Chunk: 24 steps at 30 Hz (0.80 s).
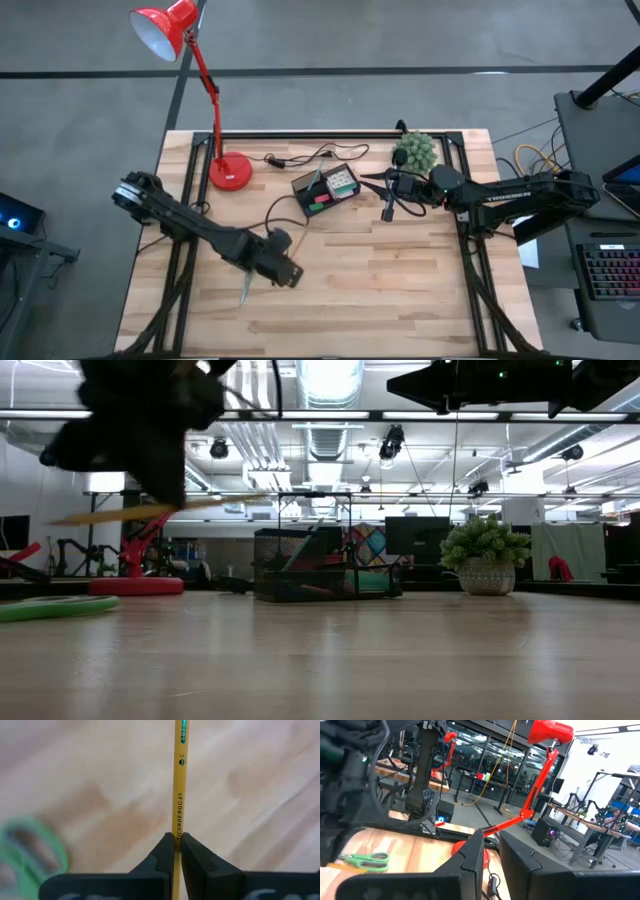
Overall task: Pick and place office supplies into organizer
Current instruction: Put the yellow pencil into the desk organizer
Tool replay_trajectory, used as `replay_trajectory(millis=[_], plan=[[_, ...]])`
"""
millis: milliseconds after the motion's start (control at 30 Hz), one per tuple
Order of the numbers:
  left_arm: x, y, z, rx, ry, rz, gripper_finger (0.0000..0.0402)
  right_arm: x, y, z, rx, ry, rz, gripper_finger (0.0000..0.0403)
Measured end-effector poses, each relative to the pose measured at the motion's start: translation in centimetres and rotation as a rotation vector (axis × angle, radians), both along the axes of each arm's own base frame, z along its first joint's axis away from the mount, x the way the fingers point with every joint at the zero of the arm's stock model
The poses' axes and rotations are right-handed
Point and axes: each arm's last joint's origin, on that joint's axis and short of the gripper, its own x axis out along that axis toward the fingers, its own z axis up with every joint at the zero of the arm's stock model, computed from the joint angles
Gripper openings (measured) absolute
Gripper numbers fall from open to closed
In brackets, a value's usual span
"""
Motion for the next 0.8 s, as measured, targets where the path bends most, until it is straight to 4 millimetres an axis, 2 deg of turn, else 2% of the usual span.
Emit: replay_trajectory(millis=[167, 400, 667, 800], plan=[[0.5, 2.0, 1.6, 0.192, -0.122, -0.054, 0.0001, 0.0, 0.0, 0.0, 0.003, -0.001, 0.0, 0.0052], [1.9, 5.8, 3.7, 0.464, -0.222, -0.148, 0.0001, 0.0, 0.0, 0.0, 0.003, 0.0, 0.0, 0.0052], [3.8, 10.1, 5.4, 0.845, -0.238, -0.228, 0.0001, 0.0, 0.0, 0.0, 0.003, 0.002, 0.0, 0.0052], [4.1, 11.7, 5.4, 0.975, -0.189, -0.237, 0.0001, 0.0, 0.0, -0.1, 0.003, 0.007, 0.0, 0.0052]])
